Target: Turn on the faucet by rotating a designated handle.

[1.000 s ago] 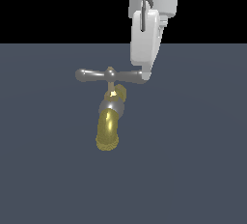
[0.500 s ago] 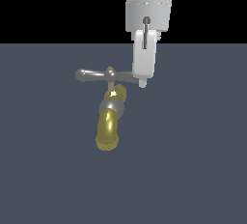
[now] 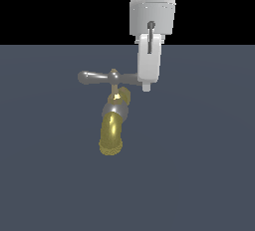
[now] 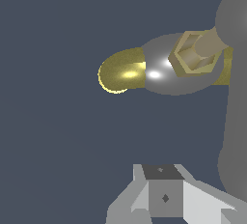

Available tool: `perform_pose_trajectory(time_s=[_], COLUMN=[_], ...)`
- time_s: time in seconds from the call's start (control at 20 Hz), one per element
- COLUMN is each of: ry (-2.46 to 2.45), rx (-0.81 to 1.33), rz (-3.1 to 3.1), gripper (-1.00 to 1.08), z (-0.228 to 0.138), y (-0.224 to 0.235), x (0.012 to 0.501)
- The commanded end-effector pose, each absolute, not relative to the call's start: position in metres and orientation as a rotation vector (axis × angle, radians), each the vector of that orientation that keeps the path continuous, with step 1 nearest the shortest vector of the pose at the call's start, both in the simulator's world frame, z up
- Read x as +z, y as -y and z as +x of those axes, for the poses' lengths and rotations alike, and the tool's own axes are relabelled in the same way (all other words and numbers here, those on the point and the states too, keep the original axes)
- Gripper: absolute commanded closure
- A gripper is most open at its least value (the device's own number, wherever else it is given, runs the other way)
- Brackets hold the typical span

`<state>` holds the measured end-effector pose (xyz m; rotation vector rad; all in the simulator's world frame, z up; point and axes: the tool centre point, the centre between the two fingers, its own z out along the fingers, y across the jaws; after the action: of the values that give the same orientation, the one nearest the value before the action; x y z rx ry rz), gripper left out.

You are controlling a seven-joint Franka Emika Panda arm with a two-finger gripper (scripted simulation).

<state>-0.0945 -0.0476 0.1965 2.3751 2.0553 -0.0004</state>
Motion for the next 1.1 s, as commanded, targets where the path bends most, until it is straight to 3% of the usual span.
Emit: perform_pose_trajectory(time_s=[0.0, 1.05], ry=[-2.056, -2.056], rx=[0.000, 0.000], rz=[2.375, 2.374], gripper=[1.08, 1.08], z=[-0.090, -0.032], y=[0.049, 0.065], x=[0.196, 0.196])
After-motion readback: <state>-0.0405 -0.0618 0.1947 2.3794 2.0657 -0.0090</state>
